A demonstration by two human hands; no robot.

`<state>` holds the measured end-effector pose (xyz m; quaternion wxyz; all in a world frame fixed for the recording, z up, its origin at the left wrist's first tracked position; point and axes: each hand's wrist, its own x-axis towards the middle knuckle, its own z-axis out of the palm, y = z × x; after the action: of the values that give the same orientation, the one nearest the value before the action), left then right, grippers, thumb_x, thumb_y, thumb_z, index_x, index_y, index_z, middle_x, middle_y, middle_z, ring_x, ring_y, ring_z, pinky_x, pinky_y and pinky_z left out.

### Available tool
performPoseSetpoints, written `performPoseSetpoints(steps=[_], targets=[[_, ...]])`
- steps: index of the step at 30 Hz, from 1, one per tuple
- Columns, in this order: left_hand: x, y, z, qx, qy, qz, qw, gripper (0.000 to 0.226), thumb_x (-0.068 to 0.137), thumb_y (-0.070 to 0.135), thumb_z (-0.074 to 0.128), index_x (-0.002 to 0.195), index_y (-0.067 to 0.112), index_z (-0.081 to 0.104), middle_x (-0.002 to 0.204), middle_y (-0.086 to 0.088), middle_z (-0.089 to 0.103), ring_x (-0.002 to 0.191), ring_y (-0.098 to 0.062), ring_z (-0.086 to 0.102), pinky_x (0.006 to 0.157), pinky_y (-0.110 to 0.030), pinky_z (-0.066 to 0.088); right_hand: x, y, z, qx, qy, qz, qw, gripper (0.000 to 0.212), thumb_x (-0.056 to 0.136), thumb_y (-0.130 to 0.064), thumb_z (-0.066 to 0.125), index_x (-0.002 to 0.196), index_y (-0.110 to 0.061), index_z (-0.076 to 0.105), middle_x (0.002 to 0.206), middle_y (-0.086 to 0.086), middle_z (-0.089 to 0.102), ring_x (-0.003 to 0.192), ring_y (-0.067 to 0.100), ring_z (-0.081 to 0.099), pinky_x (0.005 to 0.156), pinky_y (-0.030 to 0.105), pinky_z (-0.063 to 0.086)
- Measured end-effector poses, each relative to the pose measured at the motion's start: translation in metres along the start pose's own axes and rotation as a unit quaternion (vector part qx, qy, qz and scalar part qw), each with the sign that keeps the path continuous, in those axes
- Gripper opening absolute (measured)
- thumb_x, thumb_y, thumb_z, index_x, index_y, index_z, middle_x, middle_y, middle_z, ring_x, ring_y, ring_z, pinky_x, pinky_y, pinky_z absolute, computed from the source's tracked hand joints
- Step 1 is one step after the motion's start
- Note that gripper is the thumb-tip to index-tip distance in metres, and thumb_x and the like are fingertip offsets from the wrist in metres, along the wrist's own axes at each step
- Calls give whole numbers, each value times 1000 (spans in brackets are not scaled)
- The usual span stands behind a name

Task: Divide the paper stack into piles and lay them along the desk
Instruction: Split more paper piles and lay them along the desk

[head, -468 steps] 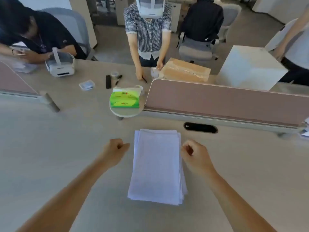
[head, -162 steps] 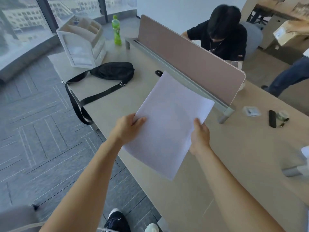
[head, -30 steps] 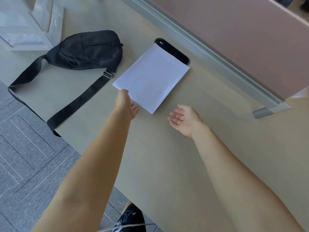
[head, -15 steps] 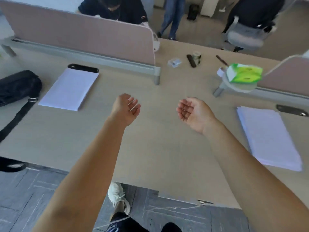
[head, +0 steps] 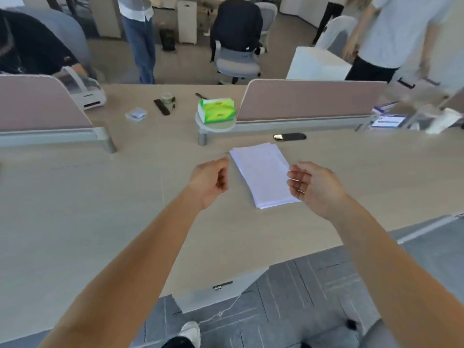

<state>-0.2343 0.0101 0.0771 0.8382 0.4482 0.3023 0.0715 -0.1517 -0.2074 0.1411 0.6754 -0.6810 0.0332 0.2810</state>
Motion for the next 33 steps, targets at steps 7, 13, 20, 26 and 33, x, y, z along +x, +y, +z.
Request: performPoseSetpoints(steps=[7, 13, 20, 26, 33], targets=[[59, -5, 13, 14, -38, -22, 999, 33, 83, 10, 70, 64, 16, 44, 51, 0, 42, 52, -18, 35, 52, -29, 35, 21, -22, -41, -94, 65, -20, 993, 18, 95, -24, 60, 85, -10, 66, 79, 6, 64, 71, 22, 62, 72, 32, 47], [98, -8, 19, 21, 32, -70, 997, 21, 87, 28, 66, 74, 12, 59, 67, -2, 57, 58, -18, 50, 59, -30, 47, 75, -29, -52, -130, 68, 6, 989, 16, 93, -26, 64, 90, -11, 68, 82, 5, 67, 72, 21, 65, 70, 29, 51], [179, -21, 28, 61, 129, -99, 985, 35, 86, 38, 63, 106, 10, 60, 102, -12, 64, 88, -28, 60, 83, -38, 53, 190, -28, -78, -173, 29, 53, 983, 16, 92, -25, 64, 91, -10, 67, 88, 6, 67, 78, 24, 65, 82, 36, 50], [240, -52, 56, 66, 240, -137, 959, 42, 84, 40, 64, 114, 12, 56, 112, -15, 59, 88, -27, 56, 90, -38, 50, 314, -17, -102, -244, -41, 103, 964, 19, 86, -23, 65, 97, -7, 67, 88, 7, 63, 78, 22, 62, 86, 36, 54], [288, -84, 88, 79, 314, -185, 928, 46, 61, 46, 71, 88, 16, 50, 71, -1, 35, 61, -18, 36, 57, -28, 34, 428, 17, -113, -324, -66, 141, 933, 18, 75, -23, 59, 80, -7, 54, 69, 4, 52, 58, 19, 50, 62, 28, 43]])
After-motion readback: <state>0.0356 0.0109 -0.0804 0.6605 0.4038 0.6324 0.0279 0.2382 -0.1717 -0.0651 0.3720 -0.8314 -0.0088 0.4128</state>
